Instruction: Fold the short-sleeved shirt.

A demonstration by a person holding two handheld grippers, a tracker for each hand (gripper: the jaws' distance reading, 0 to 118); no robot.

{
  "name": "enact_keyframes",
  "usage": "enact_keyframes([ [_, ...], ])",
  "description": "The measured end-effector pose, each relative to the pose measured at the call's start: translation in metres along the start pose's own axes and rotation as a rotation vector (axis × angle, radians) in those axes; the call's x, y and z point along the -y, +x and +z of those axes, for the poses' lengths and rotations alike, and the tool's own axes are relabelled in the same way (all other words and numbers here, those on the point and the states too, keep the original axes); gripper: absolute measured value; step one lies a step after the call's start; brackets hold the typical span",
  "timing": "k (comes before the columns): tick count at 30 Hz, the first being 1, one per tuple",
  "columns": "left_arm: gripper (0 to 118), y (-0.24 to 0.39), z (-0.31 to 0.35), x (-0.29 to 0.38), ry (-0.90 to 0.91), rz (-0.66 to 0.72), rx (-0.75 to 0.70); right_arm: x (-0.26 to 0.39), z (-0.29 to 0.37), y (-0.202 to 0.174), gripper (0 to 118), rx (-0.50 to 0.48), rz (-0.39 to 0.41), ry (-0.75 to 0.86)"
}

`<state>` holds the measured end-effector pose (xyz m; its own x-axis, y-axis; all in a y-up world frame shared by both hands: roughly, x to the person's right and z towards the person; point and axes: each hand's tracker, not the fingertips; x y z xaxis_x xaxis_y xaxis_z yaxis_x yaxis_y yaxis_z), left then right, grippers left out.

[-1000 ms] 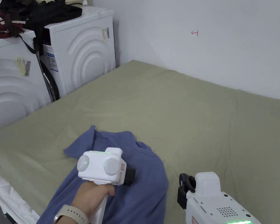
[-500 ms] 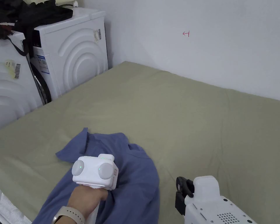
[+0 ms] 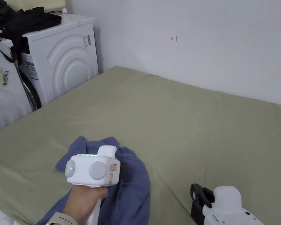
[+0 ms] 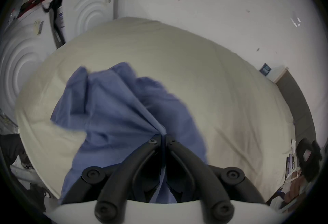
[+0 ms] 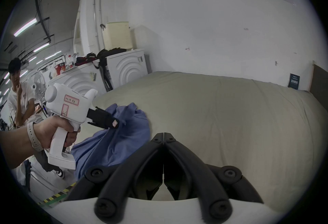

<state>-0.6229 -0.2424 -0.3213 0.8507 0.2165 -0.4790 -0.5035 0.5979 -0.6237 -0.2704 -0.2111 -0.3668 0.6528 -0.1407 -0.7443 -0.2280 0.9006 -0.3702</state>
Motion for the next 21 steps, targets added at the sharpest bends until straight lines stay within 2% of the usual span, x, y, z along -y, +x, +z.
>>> enact_keyframes([
  [5, 4, 0.092, -0.01, -0.008, 0.06, -0.097, 0.144, 0.012, 0.036, 0.039, 1, 0.095, -0.034, 0.006],
  [9, 4, 0.185, -0.01, -0.009, 0.094, -0.209, 0.26, 0.021, 0.074, 0.078, 1, 0.192, -0.104, 0.022],
  [15, 4, 0.328, -0.014, 0.004, 0.098, -0.397, 0.425, 0.04, 0.136, 0.134, 1, 0.343, -0.172, 0.034],
  [21, 4, 0.461, -0.034, 0.027, 0.043, -0.485, 0.578, 0.065, 0.195, 0.187, 1, 0.503, -0.245, 0.026],
])
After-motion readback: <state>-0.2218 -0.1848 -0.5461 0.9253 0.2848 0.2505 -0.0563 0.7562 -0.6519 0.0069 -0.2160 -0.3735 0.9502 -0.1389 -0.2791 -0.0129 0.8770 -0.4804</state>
